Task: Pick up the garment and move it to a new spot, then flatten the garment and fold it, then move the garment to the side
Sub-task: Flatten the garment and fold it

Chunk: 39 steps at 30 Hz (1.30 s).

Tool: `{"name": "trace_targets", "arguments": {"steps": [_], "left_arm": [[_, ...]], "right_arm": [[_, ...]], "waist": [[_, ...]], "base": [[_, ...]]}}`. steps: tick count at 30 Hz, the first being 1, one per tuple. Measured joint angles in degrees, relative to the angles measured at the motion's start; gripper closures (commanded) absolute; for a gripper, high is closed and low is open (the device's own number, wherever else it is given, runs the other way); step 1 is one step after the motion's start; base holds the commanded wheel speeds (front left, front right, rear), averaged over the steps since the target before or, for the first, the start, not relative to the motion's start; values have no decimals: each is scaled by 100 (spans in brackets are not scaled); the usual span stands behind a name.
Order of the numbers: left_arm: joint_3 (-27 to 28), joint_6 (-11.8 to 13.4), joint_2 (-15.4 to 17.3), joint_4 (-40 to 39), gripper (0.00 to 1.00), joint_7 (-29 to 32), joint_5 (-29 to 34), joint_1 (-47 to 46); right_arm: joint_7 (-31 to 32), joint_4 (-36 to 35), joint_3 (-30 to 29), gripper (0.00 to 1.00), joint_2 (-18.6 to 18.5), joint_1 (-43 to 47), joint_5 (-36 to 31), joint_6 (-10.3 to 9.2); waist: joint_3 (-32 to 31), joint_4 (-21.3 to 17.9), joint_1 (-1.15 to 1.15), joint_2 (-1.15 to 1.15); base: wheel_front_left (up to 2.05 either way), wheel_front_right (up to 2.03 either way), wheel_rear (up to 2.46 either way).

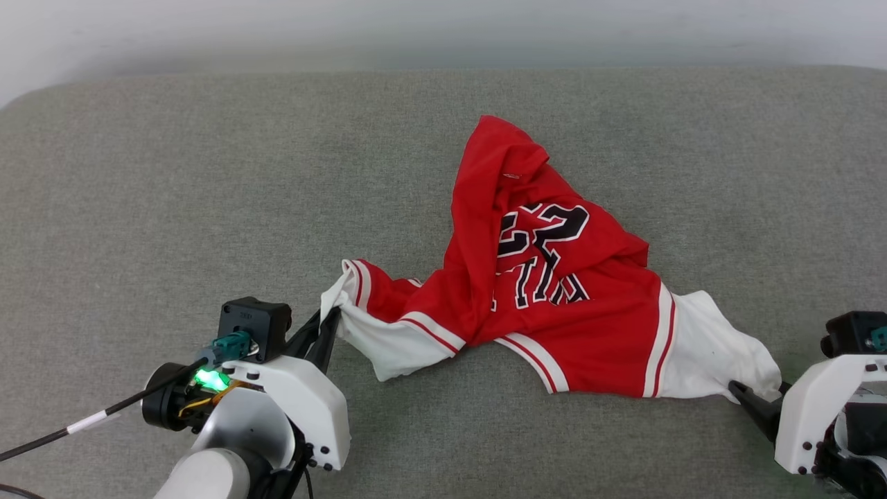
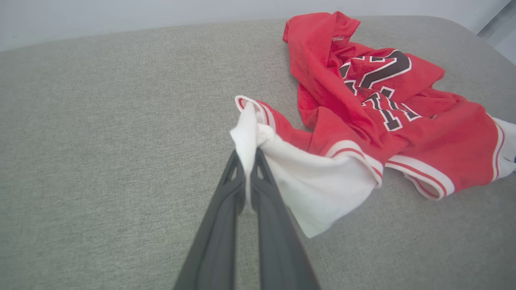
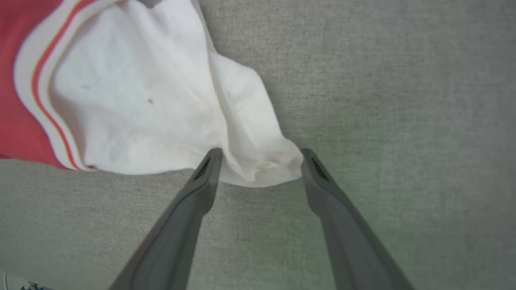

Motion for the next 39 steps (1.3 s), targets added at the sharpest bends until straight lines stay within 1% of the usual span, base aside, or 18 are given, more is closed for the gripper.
{"name": "trace_targets", "arguments": {"steps": [4, 5, 6, 7, 12, 15, 21, 24, 27, 31, 35, 39], "left_arm": [[-29, -16, -32, 40, 100, -42, -2, -62], [-29, -20, -38, 54, 100, -56, -4, -70], [-27, -21, -40, 70, 100, -57, -5, -71], [-27, -21, -40, 89, 100, -65, -8, -71], [-3, -22, -30, 157, 100, -133, -55, -51], [53, -13, 0, 155, 100, -248, -54, 18], [338, 102, 114, -58, 100, -655, 46, -27], [461, 103, 152, -154, 100, -770, 86, -228], [599, 70, 170, -151, 100, -862, 68, -600], [772, -64, 142, 56, 100, -961, -9, -1350], [865, -225, 25, 511, 100, -1122, -44, -2361], [915, -379, -131, 999, 100, -1319, -47, -3326]], "right_arm": [[124, 363, 349, 0, -153, -254, 156, 0], [151, 421, 412, 31, -182, -286, 215, -1], [170, 464, 474, 67, -220, -312, 265, -1], [175, 501, 526, 100, -250, -341, 307, -1], [76, 538, 701, 100, -322, -364, 459, 0], [-47, 421, 723, 100, -394, -312, 498, 0], [-503, -378, 490, 100, -456, -272, 307, 1], [-655, -762, 332, 100, -423, -319, 116, 1], [-837, -1018, 171, 100, -353, -587, -62, 1], [-1009, -1116, 18, 100, -264, -1176, -211, 1], [-1232, -1053, -46, 100, -175, -2004, -298, 1], [-1644, -922, -33, 100, -133, -2996, -345, 1]], "waist": [[75, 49, 0, 0], [81, 62, 0, 0], [82, 74, 0, 0], [77, 82, 0, 0], [-51, 87, 0, 0], [-194, 73, 0, 0], [-568, 14, 0, 0], [-731, -36, 0, 0], [-841, -91, 0, 0], [-825, -119, 0, 0], [-652, -121, 0, 0], [-366, -126, 0, 0]], "base": [[0, 0, 0], [0, 0, 0], [0, 0, 0], [0, 0, 0], [0, 0, 0], [0, 0, 0], [0, 0, 0], [0, 0, 0], [0, 0, 0], [0, 0, 0], [0, 0, 0], [0, 0, 0]]}}
